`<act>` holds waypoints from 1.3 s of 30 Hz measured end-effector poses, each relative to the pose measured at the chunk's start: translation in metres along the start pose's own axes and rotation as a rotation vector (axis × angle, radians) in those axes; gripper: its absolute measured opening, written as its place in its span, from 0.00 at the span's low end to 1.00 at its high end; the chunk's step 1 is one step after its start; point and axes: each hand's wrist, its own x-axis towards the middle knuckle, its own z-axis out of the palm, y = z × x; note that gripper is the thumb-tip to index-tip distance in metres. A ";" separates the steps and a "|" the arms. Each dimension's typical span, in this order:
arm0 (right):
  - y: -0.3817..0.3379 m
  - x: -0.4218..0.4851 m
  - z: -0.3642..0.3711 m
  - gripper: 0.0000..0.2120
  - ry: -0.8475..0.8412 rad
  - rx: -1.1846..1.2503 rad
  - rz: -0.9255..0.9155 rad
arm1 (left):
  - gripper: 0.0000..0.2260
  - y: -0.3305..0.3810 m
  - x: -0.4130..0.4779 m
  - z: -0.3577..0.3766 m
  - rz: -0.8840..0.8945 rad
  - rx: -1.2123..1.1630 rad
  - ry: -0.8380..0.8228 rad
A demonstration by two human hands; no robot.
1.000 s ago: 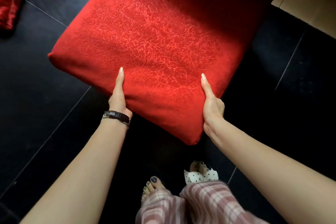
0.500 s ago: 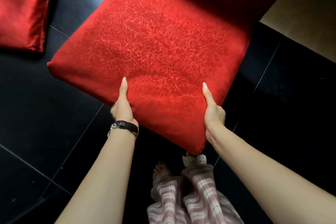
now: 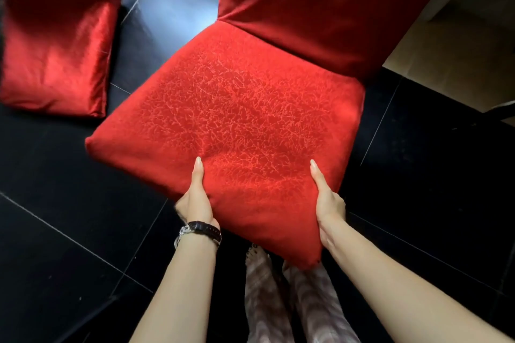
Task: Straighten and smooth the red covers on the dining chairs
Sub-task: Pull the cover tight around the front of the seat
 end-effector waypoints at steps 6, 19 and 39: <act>-0.016 -0.040 -0.020 0.34 -0.017 -0.019 0.034 | 0.24 0.029 -0.046 -0.012 -0.022 0.077 0.053; -0.119 -0.071 -0.057 0.47 -0.210 0.052 0.077 | 0.43 0.105 -0.133 0.027 0.112 0.258 0.040; -0.149 -0.091 -0.056 0.49 -0.180 -0.035 0.067 | 0.36 0.167 -0.137 0.015 0.106 0.155 -0.225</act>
